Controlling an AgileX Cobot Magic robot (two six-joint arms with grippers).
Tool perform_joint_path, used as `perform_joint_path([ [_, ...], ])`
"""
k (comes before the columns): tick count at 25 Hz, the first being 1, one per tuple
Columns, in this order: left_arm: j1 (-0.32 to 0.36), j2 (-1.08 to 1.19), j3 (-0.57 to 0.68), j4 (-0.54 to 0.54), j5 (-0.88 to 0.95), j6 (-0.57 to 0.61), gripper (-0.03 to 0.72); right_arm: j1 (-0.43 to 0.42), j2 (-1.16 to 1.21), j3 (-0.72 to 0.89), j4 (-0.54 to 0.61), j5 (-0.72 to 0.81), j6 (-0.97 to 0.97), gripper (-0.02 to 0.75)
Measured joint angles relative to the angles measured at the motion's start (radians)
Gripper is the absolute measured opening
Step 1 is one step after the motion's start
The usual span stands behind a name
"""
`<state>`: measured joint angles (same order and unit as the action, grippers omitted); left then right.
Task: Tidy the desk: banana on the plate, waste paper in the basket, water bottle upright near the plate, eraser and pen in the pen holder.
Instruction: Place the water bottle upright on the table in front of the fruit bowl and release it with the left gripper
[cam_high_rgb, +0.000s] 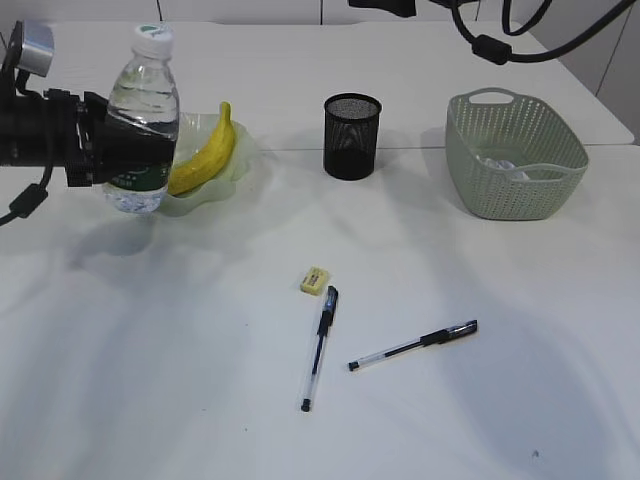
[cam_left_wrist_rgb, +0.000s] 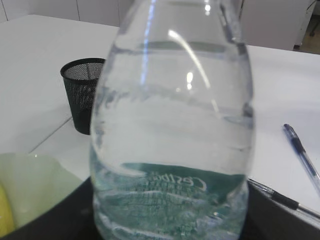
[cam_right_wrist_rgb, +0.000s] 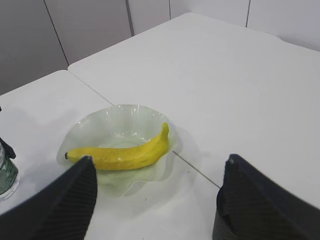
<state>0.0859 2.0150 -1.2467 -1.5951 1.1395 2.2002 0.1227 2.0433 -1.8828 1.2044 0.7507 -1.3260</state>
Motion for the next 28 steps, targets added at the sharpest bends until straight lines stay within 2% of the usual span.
perform_joint_path([
  [8, 0.0, 0.101, 0.032, -0.025, -0.007, 0.056, 0.382, 0.0, 0.0, 0.0, -0.004, 0.0, 0.002, 0.588],
  [15, 0.0, 0.202, 0.032, -0.142, -0.03, 0.107, 0.382, 0.0, 0.0, 0.0, -0.006, 0.0, 0.002, 0.588],
  [28, -0.006, 0.265, 0.032, -0.168, -0.024, 0.206, 0.382, 0.0, 0.0, 0.0, -0.01, 0.0, 0.002, 0.587],
])
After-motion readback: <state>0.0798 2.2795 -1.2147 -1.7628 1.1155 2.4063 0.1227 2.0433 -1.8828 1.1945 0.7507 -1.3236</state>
